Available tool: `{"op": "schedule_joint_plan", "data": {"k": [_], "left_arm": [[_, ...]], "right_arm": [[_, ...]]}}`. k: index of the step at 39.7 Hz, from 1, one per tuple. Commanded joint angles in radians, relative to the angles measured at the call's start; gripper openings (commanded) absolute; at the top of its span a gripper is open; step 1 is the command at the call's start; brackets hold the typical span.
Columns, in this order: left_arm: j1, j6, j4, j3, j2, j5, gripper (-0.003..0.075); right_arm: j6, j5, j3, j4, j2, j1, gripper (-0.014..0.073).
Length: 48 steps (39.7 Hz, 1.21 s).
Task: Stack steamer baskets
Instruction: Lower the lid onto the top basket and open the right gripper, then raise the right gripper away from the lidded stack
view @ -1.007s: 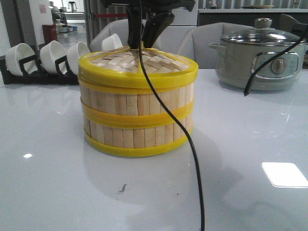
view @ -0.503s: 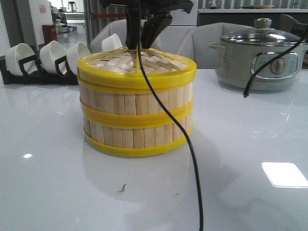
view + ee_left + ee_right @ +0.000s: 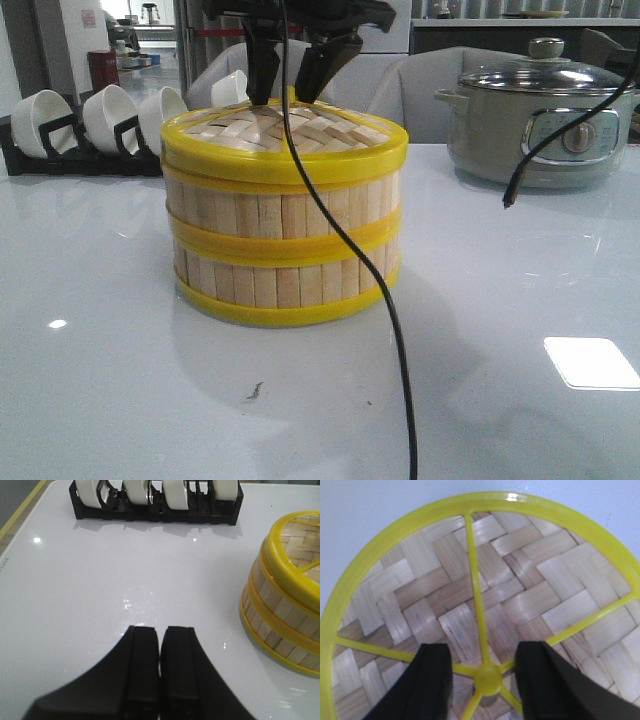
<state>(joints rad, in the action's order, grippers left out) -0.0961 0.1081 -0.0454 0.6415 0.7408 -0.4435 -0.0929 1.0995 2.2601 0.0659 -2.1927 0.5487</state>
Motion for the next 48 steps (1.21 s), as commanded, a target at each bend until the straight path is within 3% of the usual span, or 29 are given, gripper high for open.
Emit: {"op": "schedule_joint_plan", "data": {"k": [1,11,24,31,48], "left_arm": [[-0.008,0.002,0.000,0.028,-0.005,0.079,0.0085],[-0.008,0.002,0.000,0.028,-0.005,0.079,0.0085],[-0.008,0.002,0.000,0.028,-0.005,0.079,0.0085],[-0.008,0.002,0.000,0.028,-0.005,0.079,0.0085],[-0.008,0.002,0.000,0.028,-0.005,0.079,0.0085]], "right_arm": [[0.009,-0.073,0.035,0.016,0.069,0.002,0.0434],[0.009,-0.122,0.035,0.010,0.117,0.000,0.0434],[0.009,-0.249,-0.032,-0.131,0.278,-0.085,0.0433],[0.009,-0.379,-0.234,-0.137,0.450,-0.185,0.0432],[0.009,-0.858,-1.022,-0.133,1.049,-0.471,0.0432]]}}
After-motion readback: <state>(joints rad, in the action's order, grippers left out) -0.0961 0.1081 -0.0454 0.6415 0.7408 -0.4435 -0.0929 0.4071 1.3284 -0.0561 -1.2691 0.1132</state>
